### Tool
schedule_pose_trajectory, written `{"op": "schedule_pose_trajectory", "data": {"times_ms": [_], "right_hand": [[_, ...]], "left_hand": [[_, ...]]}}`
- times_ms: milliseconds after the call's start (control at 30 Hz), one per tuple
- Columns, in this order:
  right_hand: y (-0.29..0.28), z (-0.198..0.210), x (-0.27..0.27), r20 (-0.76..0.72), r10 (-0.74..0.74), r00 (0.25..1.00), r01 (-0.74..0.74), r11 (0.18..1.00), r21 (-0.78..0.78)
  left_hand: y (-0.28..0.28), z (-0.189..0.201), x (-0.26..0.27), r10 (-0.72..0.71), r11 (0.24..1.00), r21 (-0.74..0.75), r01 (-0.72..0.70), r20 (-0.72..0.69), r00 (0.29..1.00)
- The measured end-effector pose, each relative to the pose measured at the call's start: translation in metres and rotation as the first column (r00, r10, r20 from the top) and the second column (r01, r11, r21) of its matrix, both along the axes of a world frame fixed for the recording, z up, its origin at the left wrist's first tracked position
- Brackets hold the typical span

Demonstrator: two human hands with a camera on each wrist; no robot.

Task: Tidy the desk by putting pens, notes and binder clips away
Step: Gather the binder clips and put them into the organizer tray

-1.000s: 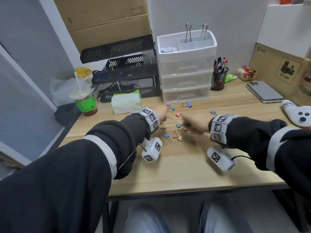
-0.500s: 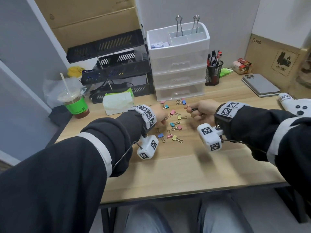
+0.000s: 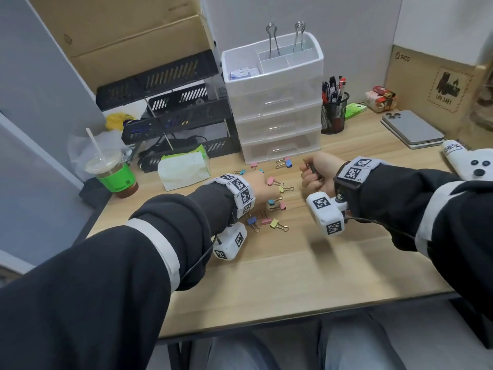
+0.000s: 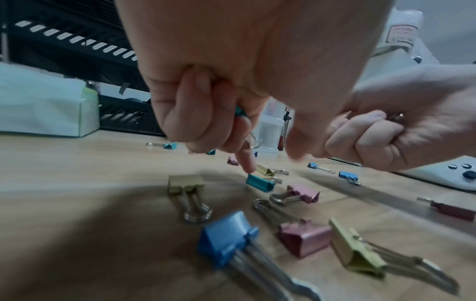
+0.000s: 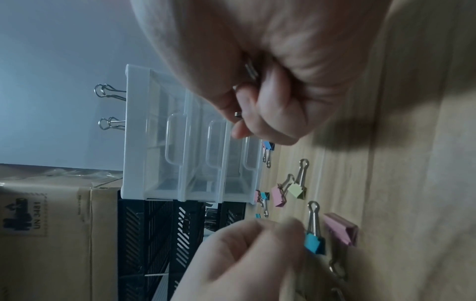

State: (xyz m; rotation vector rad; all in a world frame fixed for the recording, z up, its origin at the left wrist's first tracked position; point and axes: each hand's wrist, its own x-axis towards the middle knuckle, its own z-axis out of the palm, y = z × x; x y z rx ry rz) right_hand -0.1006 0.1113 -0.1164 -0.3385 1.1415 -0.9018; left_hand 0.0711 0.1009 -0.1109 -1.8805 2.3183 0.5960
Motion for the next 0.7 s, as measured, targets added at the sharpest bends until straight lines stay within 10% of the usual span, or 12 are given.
{"op": "schedule_pose_trajectory", "data": {"times_ms": [233, 500, 700], "right_hand": [[-0.006, -0.005, -0.008, 0.021, -0.018, 1.0, 0.017, 0.999, 0.034], [-0.033, 0.004, -0.01, 0.099, -0.024, 0.995, 0.017, 0.997, 0.075], [-0.061, 0.012, 0.01, -0.133, 0.087, 0.987, -0.084, 0.996, 0.029]], "left_hand": [[-0.007, -0.007, -0.001, -0.104, 0.994, -0.014, 0.108, 0.17, 0.98], [-0.039, 0.012, 0.01, 0.147, 0.988, -0.021, -0.152, -0.155, 0.977], [-0.075, 0.016, 0.045, 0.207, 0.968, -0.108, -0.228, -0.178, 0.962]]}}
